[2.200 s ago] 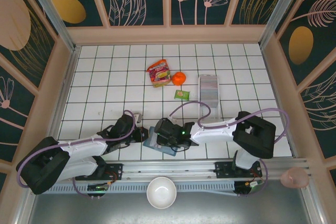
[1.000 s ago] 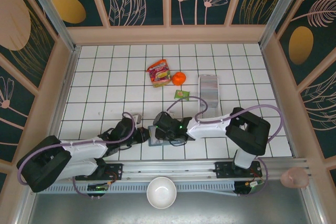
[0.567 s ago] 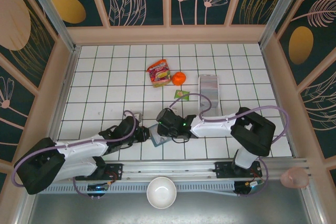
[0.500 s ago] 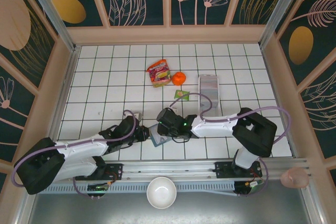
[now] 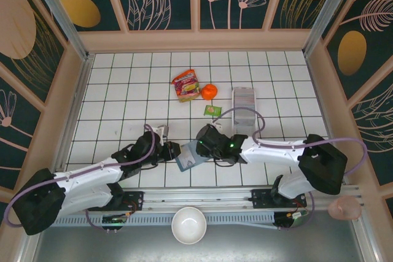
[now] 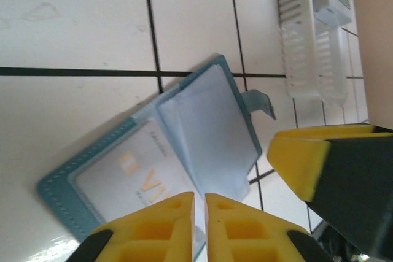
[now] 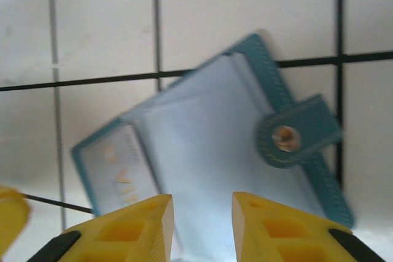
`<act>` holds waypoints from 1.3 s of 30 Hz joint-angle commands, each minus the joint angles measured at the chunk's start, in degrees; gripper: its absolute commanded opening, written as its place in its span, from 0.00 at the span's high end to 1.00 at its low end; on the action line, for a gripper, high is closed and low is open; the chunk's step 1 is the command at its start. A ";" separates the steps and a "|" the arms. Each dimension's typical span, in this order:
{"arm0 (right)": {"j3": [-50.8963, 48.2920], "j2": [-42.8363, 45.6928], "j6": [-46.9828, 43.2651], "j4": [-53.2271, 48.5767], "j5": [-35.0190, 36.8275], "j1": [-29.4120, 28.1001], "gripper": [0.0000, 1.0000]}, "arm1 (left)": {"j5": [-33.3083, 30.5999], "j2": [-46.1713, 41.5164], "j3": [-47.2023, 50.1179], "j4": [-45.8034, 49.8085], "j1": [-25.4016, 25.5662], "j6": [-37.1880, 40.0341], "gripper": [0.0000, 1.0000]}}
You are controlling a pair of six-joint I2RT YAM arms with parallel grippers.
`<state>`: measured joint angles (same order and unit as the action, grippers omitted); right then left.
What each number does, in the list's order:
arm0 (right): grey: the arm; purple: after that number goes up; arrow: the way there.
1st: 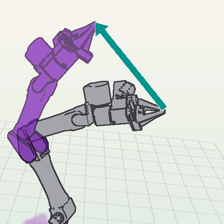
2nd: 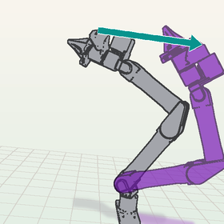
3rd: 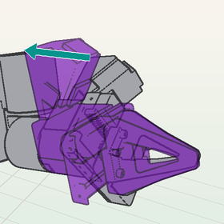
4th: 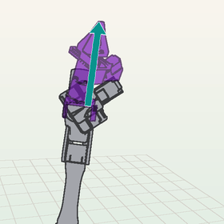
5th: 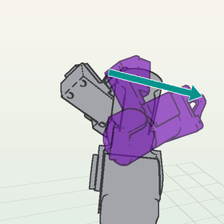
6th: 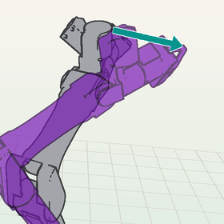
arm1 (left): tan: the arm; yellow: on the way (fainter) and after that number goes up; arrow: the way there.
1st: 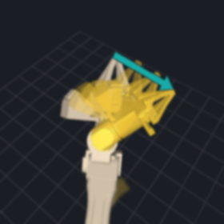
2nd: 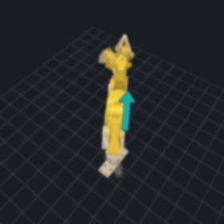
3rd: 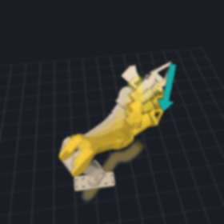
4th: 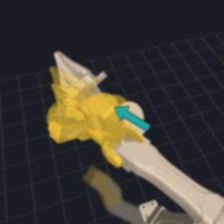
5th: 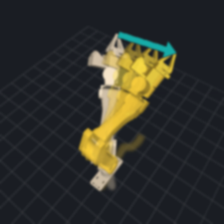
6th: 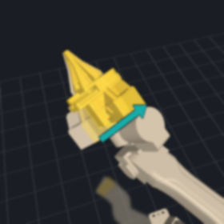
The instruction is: Put the credit cards into the card holder
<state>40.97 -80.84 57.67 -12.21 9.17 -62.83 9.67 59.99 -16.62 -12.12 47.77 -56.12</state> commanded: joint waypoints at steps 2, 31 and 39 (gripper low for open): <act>-3.91 2.93 2.55 -0.87 -1.70 0.17 0.67 | 4.99 3.68 -0.70 -5.37 0.30 -1.00 0.91; -7.34 -0.22 6.94 5.81 -5.46 -1.55 0.63 | 0.69 15.36 -0.24 -3.83 0.31 3.23 0.94; -5.65 0.83 6.67 5.47 -4.49 -2.06 0.66 | 0.61 15.45 0.01 -3.65 0.30 3.56 0.94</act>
<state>34.02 -81.36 63.57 -6.22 3.01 -64.25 11.53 74.32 -16.62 -17.32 47.81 -53.78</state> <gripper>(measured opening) 0.339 0.061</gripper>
